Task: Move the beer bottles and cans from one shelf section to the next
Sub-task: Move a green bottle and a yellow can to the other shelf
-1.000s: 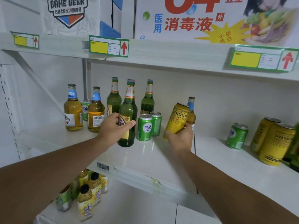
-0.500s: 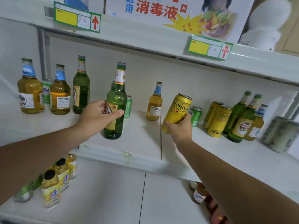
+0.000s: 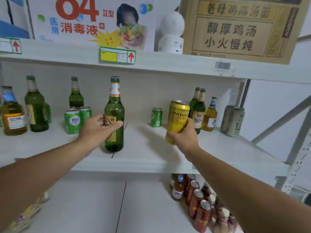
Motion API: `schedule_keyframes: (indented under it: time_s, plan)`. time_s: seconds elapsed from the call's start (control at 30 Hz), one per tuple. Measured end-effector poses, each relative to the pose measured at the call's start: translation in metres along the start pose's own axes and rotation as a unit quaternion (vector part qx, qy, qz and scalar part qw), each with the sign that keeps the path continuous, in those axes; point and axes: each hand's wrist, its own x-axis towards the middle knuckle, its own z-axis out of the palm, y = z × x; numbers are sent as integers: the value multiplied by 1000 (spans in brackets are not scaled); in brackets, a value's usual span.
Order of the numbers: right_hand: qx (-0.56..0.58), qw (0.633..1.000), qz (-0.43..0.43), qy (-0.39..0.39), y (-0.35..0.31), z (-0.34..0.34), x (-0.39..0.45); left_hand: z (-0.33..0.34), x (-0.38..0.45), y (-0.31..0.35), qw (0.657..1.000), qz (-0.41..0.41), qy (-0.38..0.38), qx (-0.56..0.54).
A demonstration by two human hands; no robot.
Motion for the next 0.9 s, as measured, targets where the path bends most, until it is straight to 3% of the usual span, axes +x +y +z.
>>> schedule_keyframes:
  time_s: [0.2,0.4,0.63,0.9]
  plan:
    - [-18,1000,11,-7,22,-76,2,77,-22,23,999,-18,35,-22]
    - [-33,999,14,-9,42,-112,6,125,-36,40,1000,-17,6,-13]
    - [-47,998,20,-25,57,-99,31,147,-22,43,999,0,-39,-8]
    - [-88,995,22,-45,72,-55,72,150,33,25,999,18,-40,9]
